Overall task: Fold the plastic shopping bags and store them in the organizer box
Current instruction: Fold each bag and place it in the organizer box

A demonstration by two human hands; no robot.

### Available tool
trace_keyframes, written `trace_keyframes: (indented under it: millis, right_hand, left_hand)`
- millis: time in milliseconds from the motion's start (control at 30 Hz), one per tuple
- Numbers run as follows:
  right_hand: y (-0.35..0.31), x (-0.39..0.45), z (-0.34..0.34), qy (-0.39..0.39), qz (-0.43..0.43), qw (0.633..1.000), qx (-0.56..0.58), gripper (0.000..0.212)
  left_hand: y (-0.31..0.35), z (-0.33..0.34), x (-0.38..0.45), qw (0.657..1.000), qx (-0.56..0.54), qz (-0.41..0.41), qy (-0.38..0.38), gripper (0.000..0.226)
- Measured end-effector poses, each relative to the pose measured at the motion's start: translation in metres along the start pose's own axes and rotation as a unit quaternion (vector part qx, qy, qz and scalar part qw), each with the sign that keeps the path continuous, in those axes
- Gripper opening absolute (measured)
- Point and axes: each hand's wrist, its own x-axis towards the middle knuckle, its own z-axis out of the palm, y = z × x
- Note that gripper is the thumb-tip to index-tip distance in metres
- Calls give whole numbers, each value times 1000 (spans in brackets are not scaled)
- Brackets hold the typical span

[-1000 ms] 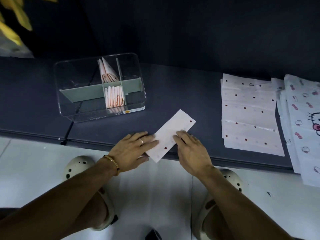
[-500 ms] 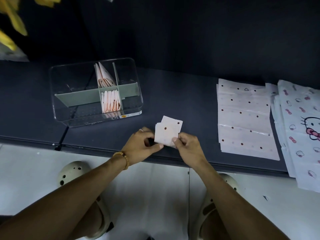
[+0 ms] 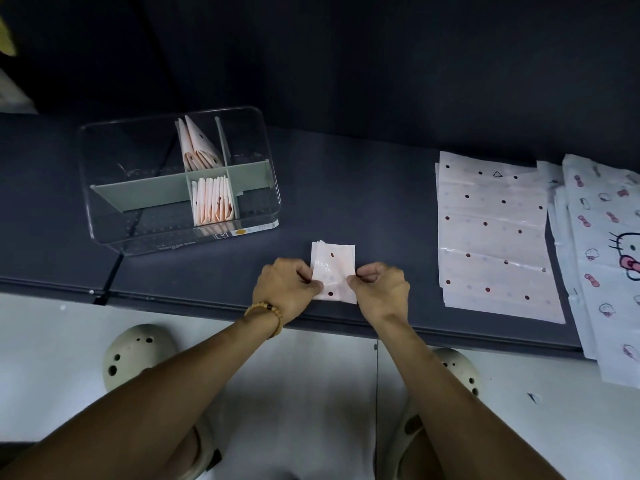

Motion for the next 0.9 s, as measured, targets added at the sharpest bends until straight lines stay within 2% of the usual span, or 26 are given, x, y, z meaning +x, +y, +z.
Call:
trace_keyframes:
  millis: [67, 133, 167, 233, 300, 333, 400, 467, 500, 600, 667, 700, 800, 900]
  right_hand:
    - [-1, 3, -1, -7, 1, 1000, -9, 11]
    - [-2, 6, -2, -14, -4, 1000, -21, 11]
    - [-2, 8, -2, -17, -8, 999, -29, 10]
    - [-3, 9, -2, -23, -25, 998, -49, 8]
    - [-3, 12, -3, -29, -46, 997, -60, 8]
    - [-3, 14, -4, -34, -56, 996, -61, 7]
    - [-4, 21, -8, -49, -79, 994, -63, 7]
    - [-6, 26, -13, -50, -119, 986, -100, 10]
    - [-6, 27, -16, -25, -152, 978, -141, 11]
    - [2, 16, -19, 108, -288, 915, -260, 13]
    - [13, -2, -13, 134, -337, 878, -313, 21]
    - [22, -11, -7, 110, -330, 875, -338, 31]
    - [45, -26, 5, 25, -245, 899, -364, 55]
    - [58, -29, 1, 25, -234, 899, -370, 64]
  left_hand:
    - [3, 1, 2, 999, 37, -18, 9, 21]
    - [5, 2, 3, 993, 113, -6, 32, 34]
    - [5, 2, 4, 986, 158, 30, 53, 41]
    - [4, 1, 7, 954, 237, 164, 78, 53]
    - [1, -1, 13, 910, 292, 294, 19, 57]
    - [-1, -1, 16, 891, 314, 326, -28, 54]
    - [-5, 2, 19, 869, 357, 333, -85, 48]
    - [-7, 8, 17, 860, 384, 331, -64, 47]
    - [-5, 10, 13, 859, 392, 326, -51, 46]
    - [-1, 19, 4, 863, 381, 332, 4, 41]
    - [-2, 23, 1, 863, 364, 346, 57, 35]
    - [-4, 24, 0, 864, 360, 347, 69, 35]
    - [-9, 23, -1, 864, 380, 325, 59, 40]
    - [-11, 20, -2, 868, 393, 300, 49, 43]
